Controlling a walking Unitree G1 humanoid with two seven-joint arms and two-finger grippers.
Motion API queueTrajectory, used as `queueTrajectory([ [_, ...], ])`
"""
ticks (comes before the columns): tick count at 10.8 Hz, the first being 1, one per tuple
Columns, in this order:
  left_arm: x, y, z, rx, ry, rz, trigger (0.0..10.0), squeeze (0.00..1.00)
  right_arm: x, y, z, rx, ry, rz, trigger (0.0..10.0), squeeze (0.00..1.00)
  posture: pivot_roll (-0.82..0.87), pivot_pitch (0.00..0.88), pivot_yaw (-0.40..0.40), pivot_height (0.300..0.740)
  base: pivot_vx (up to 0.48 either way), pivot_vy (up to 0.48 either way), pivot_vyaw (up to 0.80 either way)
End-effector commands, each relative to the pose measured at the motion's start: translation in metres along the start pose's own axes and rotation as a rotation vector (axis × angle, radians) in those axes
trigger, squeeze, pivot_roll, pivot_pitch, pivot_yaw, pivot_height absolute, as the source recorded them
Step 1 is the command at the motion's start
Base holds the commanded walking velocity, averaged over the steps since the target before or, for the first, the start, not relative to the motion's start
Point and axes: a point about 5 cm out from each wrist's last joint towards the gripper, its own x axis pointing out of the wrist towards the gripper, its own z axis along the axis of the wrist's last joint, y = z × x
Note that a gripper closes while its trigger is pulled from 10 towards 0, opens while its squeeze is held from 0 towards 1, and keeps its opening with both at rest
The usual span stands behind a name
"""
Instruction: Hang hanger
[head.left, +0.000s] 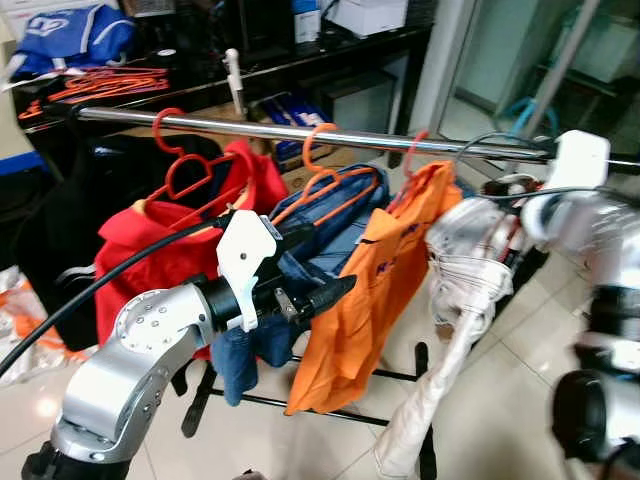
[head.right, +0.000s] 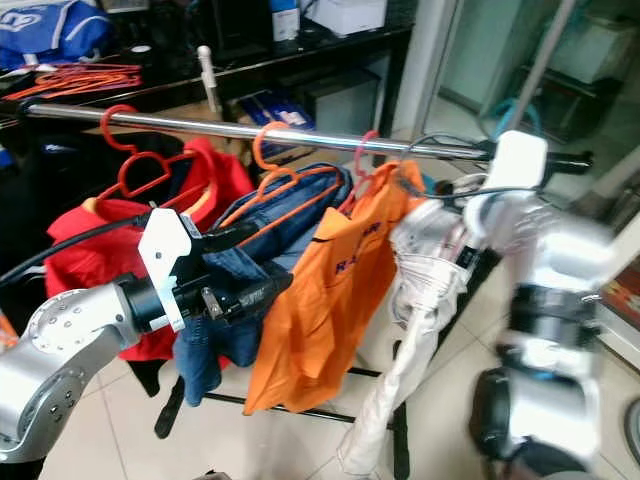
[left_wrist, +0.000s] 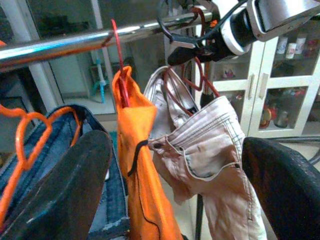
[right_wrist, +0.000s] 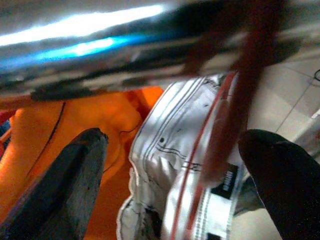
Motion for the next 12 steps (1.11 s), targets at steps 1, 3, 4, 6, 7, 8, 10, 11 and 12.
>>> queueTrajectory([
  [1, -0.002, -0.001, 0.003, 0.012, -0.002, -0.005, 10.0, 0.00, -0.007, -0.003, 0.008, 0.005, -0.006, 0.011, 10.0, 0.00, -0.13, 0.000, 0.005, 0.740, 0.000, 0.000, 0.00],
  [3, 0.004, -0.003, 0.000, 0.006, -0.001, -0.026, 10.0, 0.00, -0.014, -0.011, -0.001, 0.029, 0.069, 0.020, 10.0, 0.00, -0.16, 0.000, 0.008, 0.740, 0.000, 0.000, 0.00],
  [4, 0.004, -0.004, 0.000, 0.006, -0.003, -0.032, 10.0, 0.00, -0.018, -0.014, -0.003, 0.021, 0.088, 0.019, 10.0, 0.00, -0.17, 0.000, 0.009, 0.740, 0.000, 0.000, 0.00],
  [6, 0.006, -0.007, 0.000, -0.001, -0.012, -0.050, 10.0, 0.00, -0.023, -0.016, -0.003, 0.023, 0.109, 0.039, 10.0, 0.00, -0.19, 0.000, 0.008, 0.740, 0.000, 0.000, 0.00],
  [7, 0.009, -0.009, 0.000, -0.007, -0.018, -0.066, 10.0, 0.00, -0.022, -0.017, -0.004, 0.016, 0.120, 0.031, 10.0, 0.00, -0.20, 0.000, 0.007, 0.740, 0.000, 0.000, 0.00],
  [8, 0.010, -0.009, -0.001, -0.003, -0.016, -0.068, 10.0, 0.00, -0.020, -0.015, -0.005, 0.012, 0.123, 0.032, 10.0, 0.00, -0.20, 0.000, 0.006, 0.740, 0.000, 0.000, 0.00],
  [10, 0.009, -0.007, 0.000, 0.004, -0.019, -0.058, 10.0, 0.00, -0.016, -0.004, -0.005, 0.002, 0.132, 0.067, 10.0, 0.00, -0.19, 0.000, 0.002, 0.740, 0.000, 0.000, 0.00],
  [11, 0.009, -0.007, 0.000, 0.005, -0.020, -0.057, 10.0, 0.00, -0.013, -0.002, -0.008, -0.008, 0.143, 0.073, 10.0, 0.00, -0.18, 0.000, -0.004, 0.740, 0.000, 0.000, 0.00],
  [12, 0.008, -0.008, 0.002, -0.001, -0.027, -0.065, 10.0, 0.00, -0.011, 0.001, -0.011, -0.014, 0.152, 0.082, 10.0, 0.00, -0.18, 0.000, -0.004, 0.740, 0.000, 0.000, 0.00],
])
